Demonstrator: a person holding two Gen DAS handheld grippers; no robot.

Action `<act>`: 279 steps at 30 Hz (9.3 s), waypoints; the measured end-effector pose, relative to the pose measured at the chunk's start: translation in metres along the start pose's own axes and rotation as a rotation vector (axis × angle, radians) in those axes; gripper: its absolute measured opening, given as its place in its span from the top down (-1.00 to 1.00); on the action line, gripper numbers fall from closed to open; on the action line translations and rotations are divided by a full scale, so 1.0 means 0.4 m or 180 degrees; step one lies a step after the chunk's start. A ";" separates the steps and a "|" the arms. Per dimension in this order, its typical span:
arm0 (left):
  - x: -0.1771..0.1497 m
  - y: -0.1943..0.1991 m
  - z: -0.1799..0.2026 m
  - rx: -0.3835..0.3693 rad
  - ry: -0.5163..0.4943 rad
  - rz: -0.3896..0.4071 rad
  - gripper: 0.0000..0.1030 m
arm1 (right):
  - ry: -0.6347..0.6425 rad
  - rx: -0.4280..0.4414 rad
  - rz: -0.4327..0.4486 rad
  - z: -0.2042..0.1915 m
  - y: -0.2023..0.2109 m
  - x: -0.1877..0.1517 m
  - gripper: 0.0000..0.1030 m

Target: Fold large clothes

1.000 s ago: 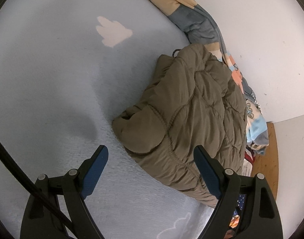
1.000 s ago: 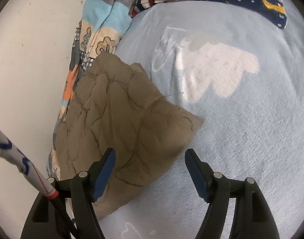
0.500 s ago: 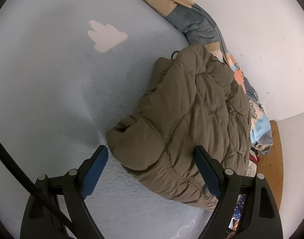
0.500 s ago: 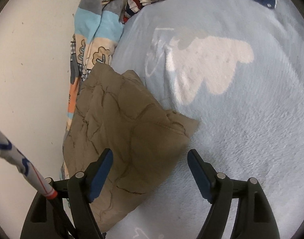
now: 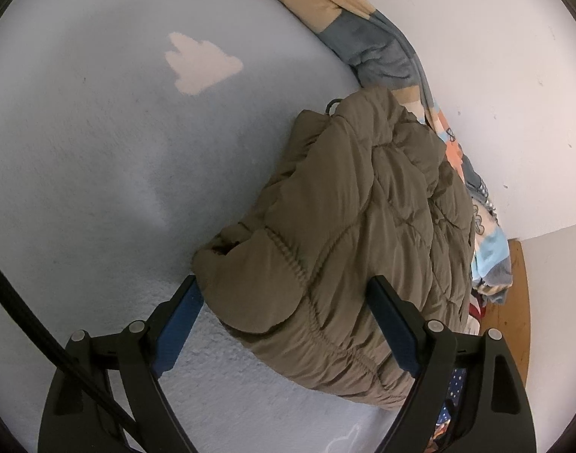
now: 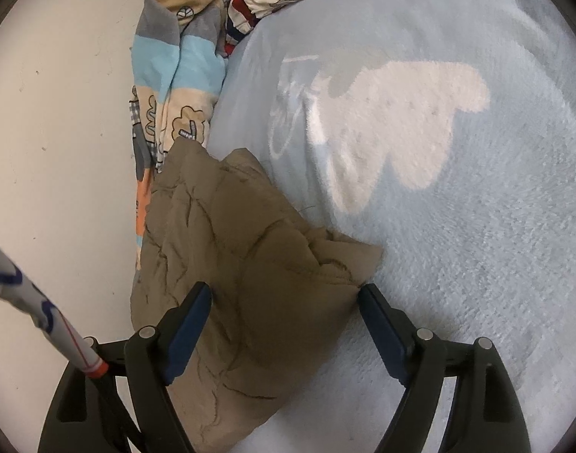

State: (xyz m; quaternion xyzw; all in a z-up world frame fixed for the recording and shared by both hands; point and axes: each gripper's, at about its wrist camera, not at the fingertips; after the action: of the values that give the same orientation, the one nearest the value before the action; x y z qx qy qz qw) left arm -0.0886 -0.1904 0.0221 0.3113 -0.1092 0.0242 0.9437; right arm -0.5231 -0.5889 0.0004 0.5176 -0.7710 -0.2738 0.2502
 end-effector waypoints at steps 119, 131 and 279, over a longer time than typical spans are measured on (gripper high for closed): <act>-0.543 0.401 0.078 0.1294 -0.2081 0.0262 -0.01 | 0.2758 -0.1085 0.0625 0.045 0.461 -0.378 0.39; -0.484 0.454 -0.119 0.0524 -0.0699 0.0078 -0.43 | 0.1777 -0.0782 0.0044 0.208 0.417 -0.309 0.18; -0.784 0.323 0.170 0.1718 -0.3132 0.0829 -0.69 | 0.3406 -0.0935 0.0934 0.029 0.428 -0.606 -0.22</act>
State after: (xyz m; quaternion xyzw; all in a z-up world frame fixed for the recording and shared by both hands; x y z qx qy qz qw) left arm -0.4219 -0.1195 0.0813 0.4997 -0.5628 0.0196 0.6581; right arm -0.5620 -0.3063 0.0838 0.4314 -0.5547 -0.0403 0.7103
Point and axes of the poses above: each gripper's, at about its wrist camera, not at the fingertips, and y roughly against the way its jaws point, z to its right, x to its top, and after that the axes turned 10 degrees about -x, right-handed
